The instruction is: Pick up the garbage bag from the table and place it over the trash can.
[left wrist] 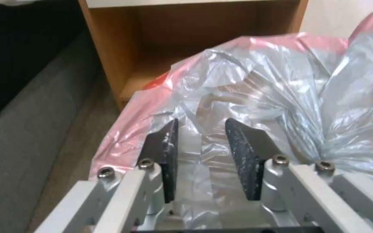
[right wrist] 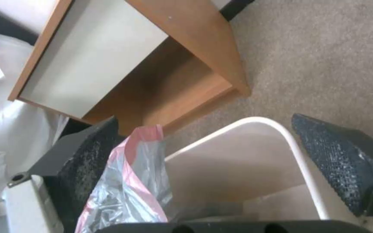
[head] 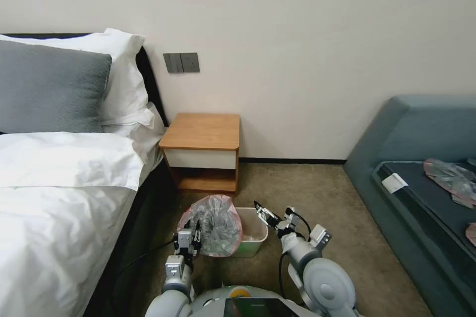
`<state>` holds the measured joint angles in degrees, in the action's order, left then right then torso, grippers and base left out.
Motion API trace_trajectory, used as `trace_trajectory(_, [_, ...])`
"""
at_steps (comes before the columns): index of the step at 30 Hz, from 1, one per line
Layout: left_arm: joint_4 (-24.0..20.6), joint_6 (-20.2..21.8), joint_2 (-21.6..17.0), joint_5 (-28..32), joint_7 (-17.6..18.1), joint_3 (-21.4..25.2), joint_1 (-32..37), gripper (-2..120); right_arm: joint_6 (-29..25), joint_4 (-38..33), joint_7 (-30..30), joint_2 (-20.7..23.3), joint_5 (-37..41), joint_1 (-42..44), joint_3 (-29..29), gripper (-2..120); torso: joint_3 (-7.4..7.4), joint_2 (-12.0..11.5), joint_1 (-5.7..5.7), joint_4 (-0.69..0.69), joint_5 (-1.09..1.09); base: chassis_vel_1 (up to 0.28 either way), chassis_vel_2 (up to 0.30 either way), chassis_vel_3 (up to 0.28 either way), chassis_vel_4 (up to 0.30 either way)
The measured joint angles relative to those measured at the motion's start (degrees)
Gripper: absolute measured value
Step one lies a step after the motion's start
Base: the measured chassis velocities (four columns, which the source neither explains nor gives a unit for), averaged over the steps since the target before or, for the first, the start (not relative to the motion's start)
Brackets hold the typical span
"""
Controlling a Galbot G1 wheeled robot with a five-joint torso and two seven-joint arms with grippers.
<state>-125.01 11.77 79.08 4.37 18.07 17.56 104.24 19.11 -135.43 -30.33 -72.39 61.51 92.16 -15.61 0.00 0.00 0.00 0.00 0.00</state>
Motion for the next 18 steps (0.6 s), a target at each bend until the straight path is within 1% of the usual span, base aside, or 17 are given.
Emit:
trace_trajectory(2, [0.3,0.0,0.2,-0.1,0.0,-0.2,-0.1,28,-0.3,0.0,0.0,0.2,0.0,0.0,0.0,100,0.00,0.0,0.00,0.00,0.00,0.000,0.000,0.000,0.000])
trace_trajectory(18, [0.8,-0.1,0.4,-0.1,-0.6,-2.0,-1.1,28,-0.6,0.1,0.0,0.3,-0.3,-0.3,1.1,100,0.00,0.0,0.00,0.00,0.00,0.000,0.000,0.000,0.000])
